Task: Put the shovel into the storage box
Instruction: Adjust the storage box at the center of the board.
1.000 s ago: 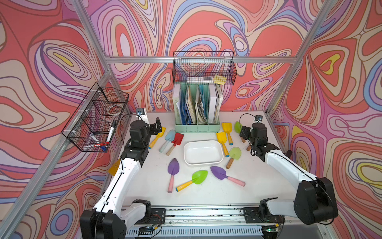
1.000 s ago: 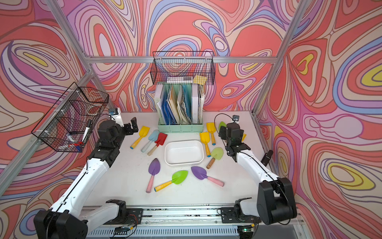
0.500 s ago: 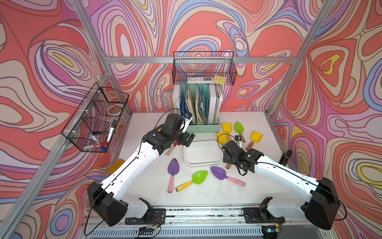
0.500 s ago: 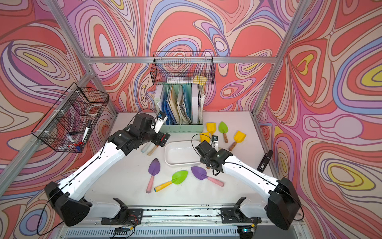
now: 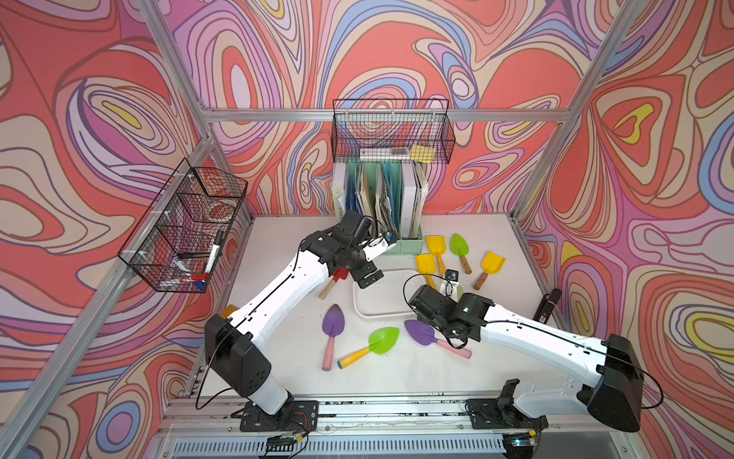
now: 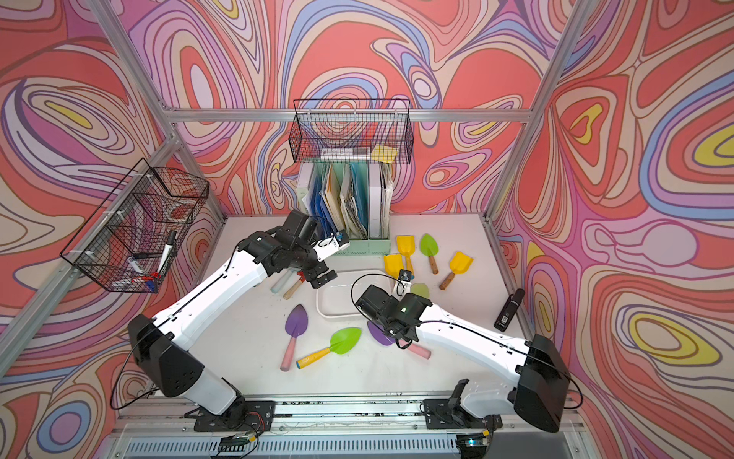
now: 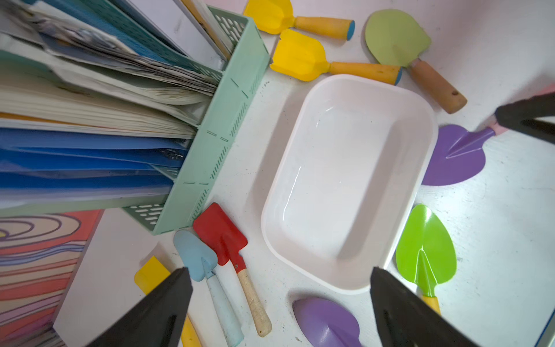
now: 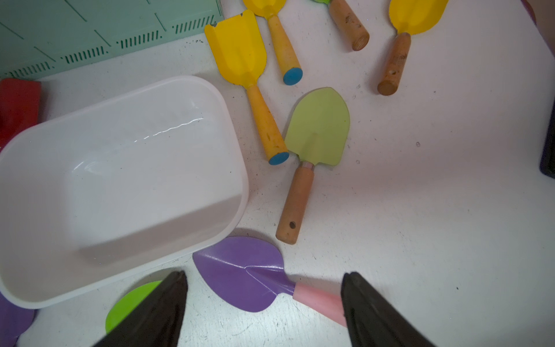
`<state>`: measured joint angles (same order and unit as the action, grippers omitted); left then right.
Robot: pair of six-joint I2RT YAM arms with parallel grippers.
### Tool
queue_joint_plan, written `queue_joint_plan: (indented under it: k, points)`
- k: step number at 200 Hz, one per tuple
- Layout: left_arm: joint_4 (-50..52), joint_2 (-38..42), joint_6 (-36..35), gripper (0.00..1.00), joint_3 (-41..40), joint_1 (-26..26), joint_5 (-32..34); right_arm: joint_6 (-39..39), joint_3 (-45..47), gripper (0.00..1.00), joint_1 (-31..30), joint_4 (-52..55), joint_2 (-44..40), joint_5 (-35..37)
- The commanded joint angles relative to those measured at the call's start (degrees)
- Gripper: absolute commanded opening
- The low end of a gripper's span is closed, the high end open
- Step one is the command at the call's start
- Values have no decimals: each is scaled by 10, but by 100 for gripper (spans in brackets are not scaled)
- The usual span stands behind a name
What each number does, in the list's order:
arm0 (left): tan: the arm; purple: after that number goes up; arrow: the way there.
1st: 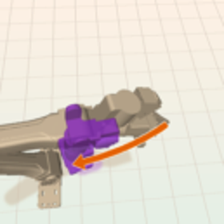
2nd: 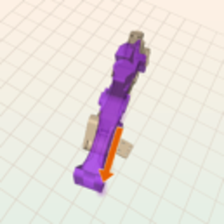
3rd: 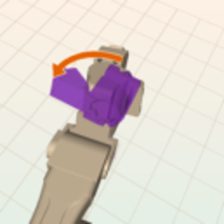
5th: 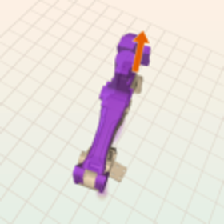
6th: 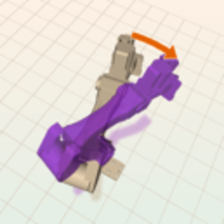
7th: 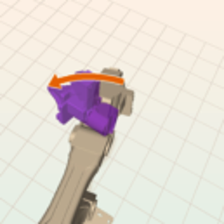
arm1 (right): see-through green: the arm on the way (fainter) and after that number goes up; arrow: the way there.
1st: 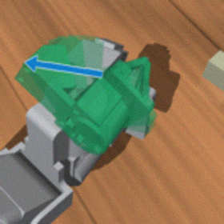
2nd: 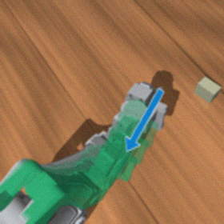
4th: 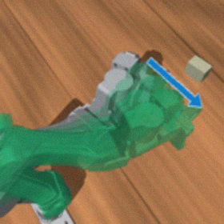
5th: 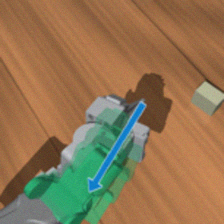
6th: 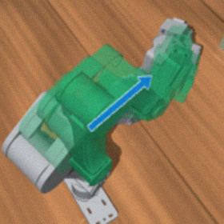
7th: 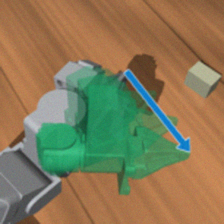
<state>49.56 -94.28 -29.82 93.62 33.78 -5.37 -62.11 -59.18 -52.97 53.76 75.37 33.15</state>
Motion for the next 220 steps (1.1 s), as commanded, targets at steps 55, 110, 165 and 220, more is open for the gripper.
queue_joint_plan:
  k: [55,110,165,220]
  points:
    - [67,-166,-53,84,95,0,-31,8,15,82,-3,-12,-32,10]
    - [69,-238,-59,77,150,0,-63,31,20,80,-3,-27,-28,3]
    - [94,-317,-72,75,221,0,-84,41,26,80,-2,-22,-33,4]
    - [79,-353,-85,74,224,0,-76,49,26,81,-3,-22,-24,7]
